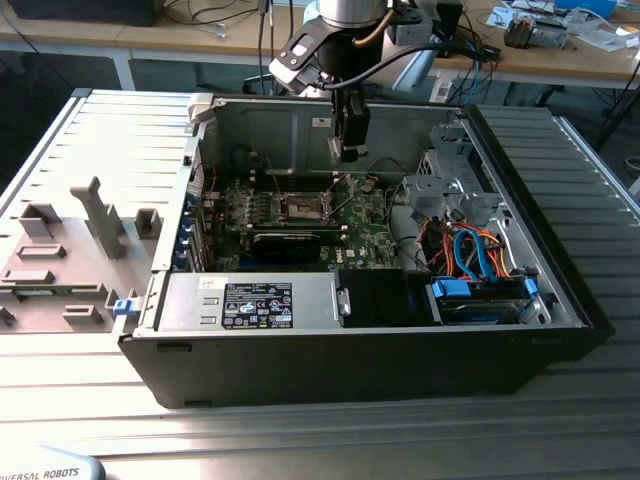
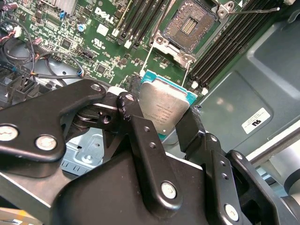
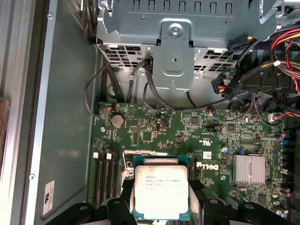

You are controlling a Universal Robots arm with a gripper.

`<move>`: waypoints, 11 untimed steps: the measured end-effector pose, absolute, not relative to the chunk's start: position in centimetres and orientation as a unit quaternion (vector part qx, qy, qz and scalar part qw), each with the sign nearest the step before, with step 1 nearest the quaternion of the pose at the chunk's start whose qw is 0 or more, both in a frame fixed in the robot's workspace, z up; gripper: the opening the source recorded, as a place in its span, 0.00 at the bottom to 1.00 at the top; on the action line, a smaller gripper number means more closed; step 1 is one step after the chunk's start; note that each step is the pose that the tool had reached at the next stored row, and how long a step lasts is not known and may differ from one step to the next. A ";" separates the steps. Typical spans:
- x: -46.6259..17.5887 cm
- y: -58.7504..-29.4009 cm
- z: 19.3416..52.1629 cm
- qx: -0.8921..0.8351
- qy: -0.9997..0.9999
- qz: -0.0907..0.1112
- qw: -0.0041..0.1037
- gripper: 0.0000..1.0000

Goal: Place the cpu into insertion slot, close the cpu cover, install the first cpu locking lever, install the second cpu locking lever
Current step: 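Place the cpu into insertion slot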

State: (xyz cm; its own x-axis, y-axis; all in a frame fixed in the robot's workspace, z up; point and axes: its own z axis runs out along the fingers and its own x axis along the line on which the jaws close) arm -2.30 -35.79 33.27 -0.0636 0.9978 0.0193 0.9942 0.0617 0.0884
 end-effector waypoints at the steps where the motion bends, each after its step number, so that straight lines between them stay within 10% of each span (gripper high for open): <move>1: -2.3 -35.8 33.3 0.684 0.728 0.039 0.023 0.54; 11: -2.3 -35.8 33.3 0.688 0.724 0.039 0.023 0.54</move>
State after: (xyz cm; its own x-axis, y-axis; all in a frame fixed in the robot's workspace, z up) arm -2.30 -35.79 33.27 -0.0516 0.9985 0.0193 0.9948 0.0497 0.0885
